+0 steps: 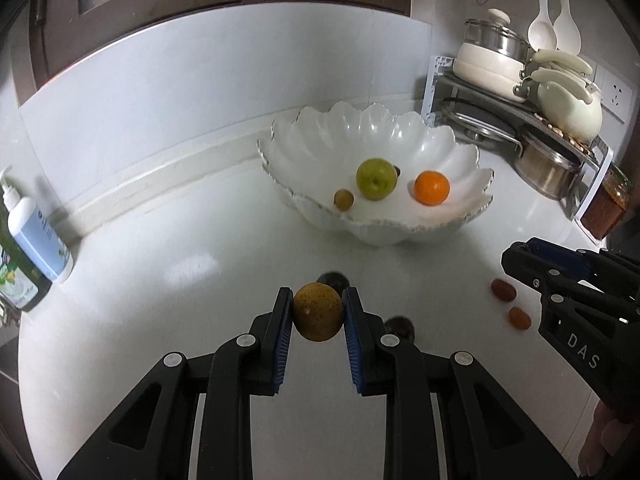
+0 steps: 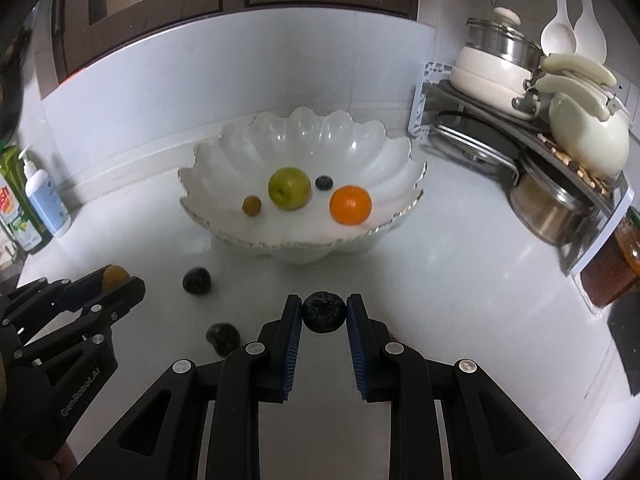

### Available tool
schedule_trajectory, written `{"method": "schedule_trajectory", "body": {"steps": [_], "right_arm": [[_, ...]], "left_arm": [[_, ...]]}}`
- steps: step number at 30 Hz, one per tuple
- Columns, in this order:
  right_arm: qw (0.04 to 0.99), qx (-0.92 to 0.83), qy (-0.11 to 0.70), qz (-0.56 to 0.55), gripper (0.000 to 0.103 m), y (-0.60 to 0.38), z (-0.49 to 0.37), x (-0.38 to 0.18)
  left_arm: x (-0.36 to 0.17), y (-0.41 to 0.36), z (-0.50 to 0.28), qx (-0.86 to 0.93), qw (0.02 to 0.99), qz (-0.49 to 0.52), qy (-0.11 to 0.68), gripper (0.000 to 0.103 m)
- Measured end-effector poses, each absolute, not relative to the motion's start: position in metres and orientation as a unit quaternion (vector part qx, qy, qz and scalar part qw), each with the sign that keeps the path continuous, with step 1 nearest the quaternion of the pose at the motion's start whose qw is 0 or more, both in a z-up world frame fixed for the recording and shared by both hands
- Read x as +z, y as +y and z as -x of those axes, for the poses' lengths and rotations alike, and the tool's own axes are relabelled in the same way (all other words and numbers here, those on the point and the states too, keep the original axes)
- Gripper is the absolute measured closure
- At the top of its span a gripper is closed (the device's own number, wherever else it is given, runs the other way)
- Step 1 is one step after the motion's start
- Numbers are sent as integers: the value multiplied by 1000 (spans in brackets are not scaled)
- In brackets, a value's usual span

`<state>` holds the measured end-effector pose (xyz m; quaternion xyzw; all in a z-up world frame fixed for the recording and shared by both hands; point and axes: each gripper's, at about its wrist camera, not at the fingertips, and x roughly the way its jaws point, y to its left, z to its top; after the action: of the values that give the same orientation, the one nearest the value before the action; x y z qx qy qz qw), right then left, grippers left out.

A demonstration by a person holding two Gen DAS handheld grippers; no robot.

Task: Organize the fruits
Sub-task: 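Carry the brown fruit in the left tool while the right tool carries the plum to the bowl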

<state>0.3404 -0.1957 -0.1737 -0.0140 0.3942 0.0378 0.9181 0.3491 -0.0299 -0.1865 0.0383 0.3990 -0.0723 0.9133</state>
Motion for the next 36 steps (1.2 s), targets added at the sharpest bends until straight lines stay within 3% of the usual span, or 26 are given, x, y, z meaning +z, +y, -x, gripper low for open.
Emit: {"method": "schedule_trajectory", "body": {"steps": [36], "right_arm": [[932,4,363,8,78,-210,-415,-123]], "left_arm": [[-150,-48,-447,-122,912,-63,386,77]]}}
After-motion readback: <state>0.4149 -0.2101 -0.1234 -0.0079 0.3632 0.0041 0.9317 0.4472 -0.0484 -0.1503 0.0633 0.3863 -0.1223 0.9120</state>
